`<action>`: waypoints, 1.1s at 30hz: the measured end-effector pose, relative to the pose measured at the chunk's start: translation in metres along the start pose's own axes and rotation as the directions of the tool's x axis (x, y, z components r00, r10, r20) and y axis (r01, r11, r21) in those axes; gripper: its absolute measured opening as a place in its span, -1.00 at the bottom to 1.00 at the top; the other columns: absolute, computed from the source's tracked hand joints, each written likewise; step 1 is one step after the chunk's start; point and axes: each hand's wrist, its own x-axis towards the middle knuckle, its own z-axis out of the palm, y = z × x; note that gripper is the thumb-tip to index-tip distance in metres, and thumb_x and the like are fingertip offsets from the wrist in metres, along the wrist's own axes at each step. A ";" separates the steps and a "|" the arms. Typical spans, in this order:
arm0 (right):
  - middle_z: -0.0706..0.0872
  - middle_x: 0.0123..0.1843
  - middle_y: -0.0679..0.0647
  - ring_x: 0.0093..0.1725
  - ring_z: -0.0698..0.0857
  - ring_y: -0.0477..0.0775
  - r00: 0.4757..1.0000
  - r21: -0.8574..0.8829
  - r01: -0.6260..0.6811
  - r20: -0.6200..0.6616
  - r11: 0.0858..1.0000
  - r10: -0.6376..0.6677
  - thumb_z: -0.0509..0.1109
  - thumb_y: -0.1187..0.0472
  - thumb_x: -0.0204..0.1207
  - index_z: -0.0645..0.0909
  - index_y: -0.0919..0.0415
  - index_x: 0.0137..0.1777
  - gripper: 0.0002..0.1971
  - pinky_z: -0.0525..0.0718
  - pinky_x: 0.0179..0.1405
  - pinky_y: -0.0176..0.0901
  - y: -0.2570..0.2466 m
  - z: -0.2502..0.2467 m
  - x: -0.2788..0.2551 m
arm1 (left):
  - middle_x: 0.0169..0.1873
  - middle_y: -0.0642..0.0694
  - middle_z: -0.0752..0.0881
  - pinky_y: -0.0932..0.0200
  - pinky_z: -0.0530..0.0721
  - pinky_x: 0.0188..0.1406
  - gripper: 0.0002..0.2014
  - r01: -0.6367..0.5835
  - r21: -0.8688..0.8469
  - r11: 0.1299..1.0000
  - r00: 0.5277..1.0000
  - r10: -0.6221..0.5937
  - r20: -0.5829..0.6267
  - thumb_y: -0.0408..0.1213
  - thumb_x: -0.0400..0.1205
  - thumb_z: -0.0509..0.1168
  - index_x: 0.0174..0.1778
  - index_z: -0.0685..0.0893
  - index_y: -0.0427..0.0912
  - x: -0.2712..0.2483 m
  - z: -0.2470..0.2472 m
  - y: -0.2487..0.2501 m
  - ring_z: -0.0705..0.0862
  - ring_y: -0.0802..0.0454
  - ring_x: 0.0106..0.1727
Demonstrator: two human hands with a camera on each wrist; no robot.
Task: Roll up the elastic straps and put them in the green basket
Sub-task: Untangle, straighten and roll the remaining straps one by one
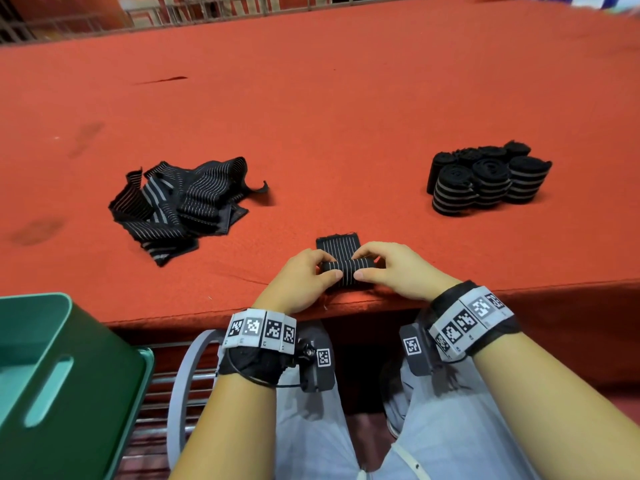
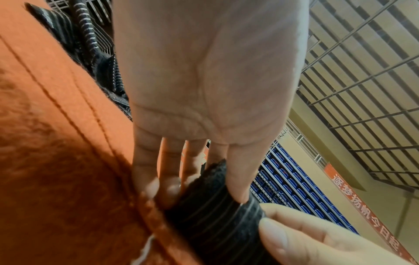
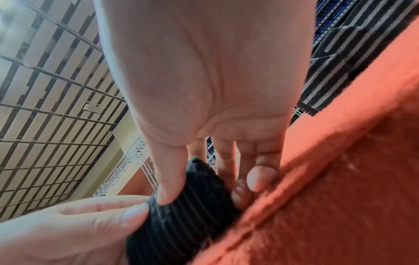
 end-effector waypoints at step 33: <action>0.60 0.02 -0.05 -0.05 0.56 -0.11 0.988 -0.094 0.029 -0.150 0.995 -0.043 0.41 0.09 0.62 0.55 -0.08 0.05 -0.90 0.49 -0.01 -0.10 0.000 0.015 0.020 | 0.11 0.05 0.58 -0.07 0.62 0.19 -0.59 0.015 0.053 0.998 0.996 -0.010 -0.087 -0.07 0.47 0.53 0.20 0.59 0.19 0.004 0.006 0.000 0.59 0.04 0.13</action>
